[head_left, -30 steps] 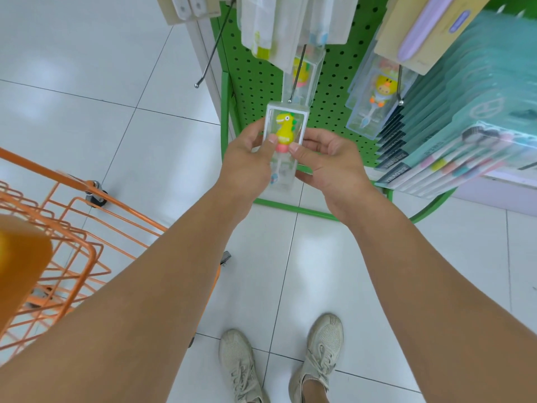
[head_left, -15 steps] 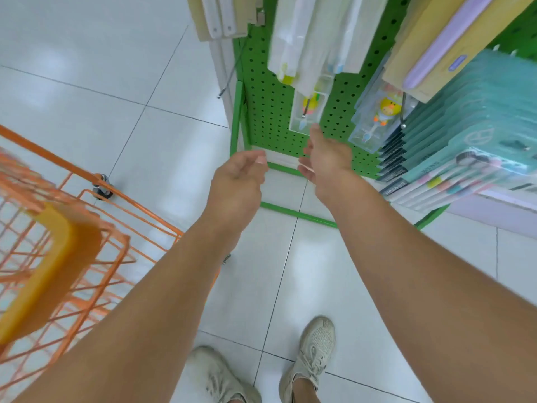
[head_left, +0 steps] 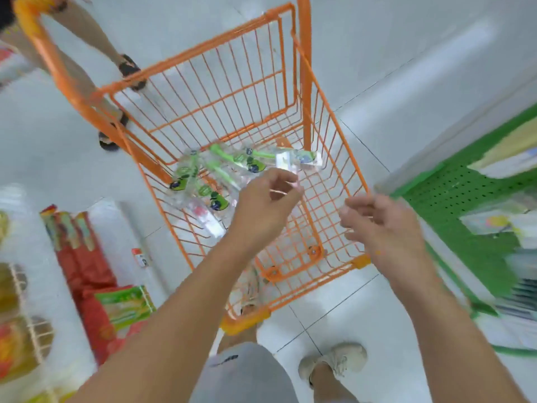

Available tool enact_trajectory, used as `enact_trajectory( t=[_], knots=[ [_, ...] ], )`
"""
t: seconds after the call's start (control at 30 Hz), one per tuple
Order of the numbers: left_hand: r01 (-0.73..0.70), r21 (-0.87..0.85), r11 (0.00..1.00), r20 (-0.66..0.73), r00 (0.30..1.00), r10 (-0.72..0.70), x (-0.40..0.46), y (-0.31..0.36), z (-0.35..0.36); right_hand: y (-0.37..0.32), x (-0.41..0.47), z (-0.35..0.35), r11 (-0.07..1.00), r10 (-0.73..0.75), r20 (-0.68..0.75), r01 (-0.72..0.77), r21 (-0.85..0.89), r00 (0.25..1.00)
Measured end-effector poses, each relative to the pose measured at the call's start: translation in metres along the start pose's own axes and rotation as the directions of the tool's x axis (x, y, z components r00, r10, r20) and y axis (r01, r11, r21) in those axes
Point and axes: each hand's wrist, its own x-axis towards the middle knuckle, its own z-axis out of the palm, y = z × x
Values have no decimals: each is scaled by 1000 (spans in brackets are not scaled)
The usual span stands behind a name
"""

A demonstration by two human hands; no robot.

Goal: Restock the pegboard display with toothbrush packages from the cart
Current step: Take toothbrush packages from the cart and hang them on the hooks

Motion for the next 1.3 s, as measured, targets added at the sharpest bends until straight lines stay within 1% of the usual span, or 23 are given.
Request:
enact_trajectory(
  t=[0.07,0.1,0.13,0.23,0.3,0.37,0.43,0.47,0.5,0.57,0.6,0.67,0.73,0.8,0.83,0.9,0.93,1.0,1.03,1.07,1.13,1.2,1.3],
  knots=[
    [66,324,944,-53,997,-52,11,-28,-46,-4,20,44,955,44,129,-4,-297,991],
    [105,417,903,-60,994,-87,14,-40,-65,-7,30,65,923,46,131,8,-384,990],
    [132,462,877,-60,991,-117,18,-50,-81,-11,40,84,909,49,120,6,-416,992],
    [163,520,838,1,982,-191,36,-68,-98,-15,78,132,944,199,52,-177,-280,979],
    [174,584,792,88,957,-275,47,-73,-94,-6,99,158,904,272,1,-255,-343,962],
    [107,704,702,154,942,-298,57,-77,-83,3,110,170,857,291,-65,-290,-425,954],
    [86,743,664,135,952,-275,65,-80,-75,8,115,167,855,307,-102,-321,-408,946],
    [95,713,694,122,959,-256,68,-81,-72,8,114,162,855,318,-103,-332,-398,943],
    [113,644,757,119,962,-244,70,-80,-70,11,112,156,857,329,-92,-338,-388,940],
    [208,395,895,125,953,-277,72,-74,-66,16,102,139,875,393,-44,-389,-289,918],
    [276,245,929,125,942,-312,72,-70,-64,17,96,131,884,436,-2,-428,-189,900],
    [402,-28,915,133,909,-395,69,-61,-60,16,85,118,867,491,84,-496,52,867],
    [478,-219,850,166,877,-451,67,-56,-55,11,77,108,837,484,151,-507,208,862],
    [540,-302,785,234,841,-488,68,-51,-51,3,69,102,828,426,255,-488,276,868],
    [575,-312,756,290,815,-501,69,-47,-50,-1,65,101,842,385,321,-471,262,866],
    [587,-296,753,376,797,-473,71,-41,-50,-10,60,98,897,340,404,-422,132,849],
    [569,-279,773,379,805,-456,71,-39,-50,-14,60,97,915,348,379,-399,62,857],
    [513,-210,832,292,845,-448,71,-39,-50,-13,68,94,941,336,190,-325,-89,922],
    [492,-137,860,208,863,-461,70,-40,-51,-6,76,93,944,275,85,-252,-215,958],
    [483,-72,872,124,872,-473,70,-42,-53,2,86,93,910,213,62,-175,-376,975],
    [495,-35,868,22,869,-494,68,-44,-58,19,99,104,766,213,231,-15,-643,950],
    [500,-42,865,-11,866,-501,64,-44,-62,35,103,124,629,248,344,119,-768,906],
    [540,-49,840,-14,841,-541,63,-46,-69,48,102,139,450,119,353,266,-852,928]
  ],
)
